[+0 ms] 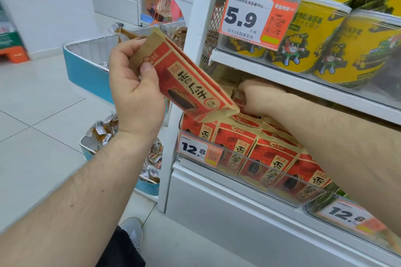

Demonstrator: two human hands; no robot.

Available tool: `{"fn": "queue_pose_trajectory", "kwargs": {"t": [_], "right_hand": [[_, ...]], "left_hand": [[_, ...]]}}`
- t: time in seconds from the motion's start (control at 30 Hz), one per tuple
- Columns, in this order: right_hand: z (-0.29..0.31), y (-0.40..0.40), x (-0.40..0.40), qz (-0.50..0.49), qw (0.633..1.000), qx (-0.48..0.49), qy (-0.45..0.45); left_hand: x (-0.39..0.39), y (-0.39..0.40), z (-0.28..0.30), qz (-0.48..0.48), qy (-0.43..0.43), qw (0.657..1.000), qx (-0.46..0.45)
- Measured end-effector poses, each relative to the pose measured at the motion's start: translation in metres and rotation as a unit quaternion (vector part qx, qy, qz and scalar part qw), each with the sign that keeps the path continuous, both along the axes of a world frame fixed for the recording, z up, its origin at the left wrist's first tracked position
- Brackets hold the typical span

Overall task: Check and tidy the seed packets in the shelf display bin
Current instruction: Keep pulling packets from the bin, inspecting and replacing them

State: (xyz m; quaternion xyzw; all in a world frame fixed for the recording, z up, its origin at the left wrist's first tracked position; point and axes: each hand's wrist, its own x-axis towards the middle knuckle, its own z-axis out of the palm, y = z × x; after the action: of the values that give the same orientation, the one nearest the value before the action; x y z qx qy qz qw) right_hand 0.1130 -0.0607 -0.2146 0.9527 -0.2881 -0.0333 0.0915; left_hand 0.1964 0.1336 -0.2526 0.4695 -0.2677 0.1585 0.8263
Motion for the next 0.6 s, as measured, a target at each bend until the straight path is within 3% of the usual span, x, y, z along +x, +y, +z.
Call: {"fn": "queue_pose_trajectory", "kwargs": {"t": [0.17,0.33,0.6], "right_hand": [[-0.007,0.007,0.005,0.005,0.997,-0.020,0.080],[-0.007,0.007,0.005,0.005,0.995,-0.043,0.094],[-0.010,0.002,0.001,0.001,0.997,-0.011,0.082]], "left_hand": [[-0.006,0.005,-0.007,-0.051,0.043,0.997,0.030],[-0.014,0.002,-0.018,-0.120,0.042,0.973,0.193],[-0.021,-0.002,-0.016,-0.156,0.056,0.957,0.238]]}}
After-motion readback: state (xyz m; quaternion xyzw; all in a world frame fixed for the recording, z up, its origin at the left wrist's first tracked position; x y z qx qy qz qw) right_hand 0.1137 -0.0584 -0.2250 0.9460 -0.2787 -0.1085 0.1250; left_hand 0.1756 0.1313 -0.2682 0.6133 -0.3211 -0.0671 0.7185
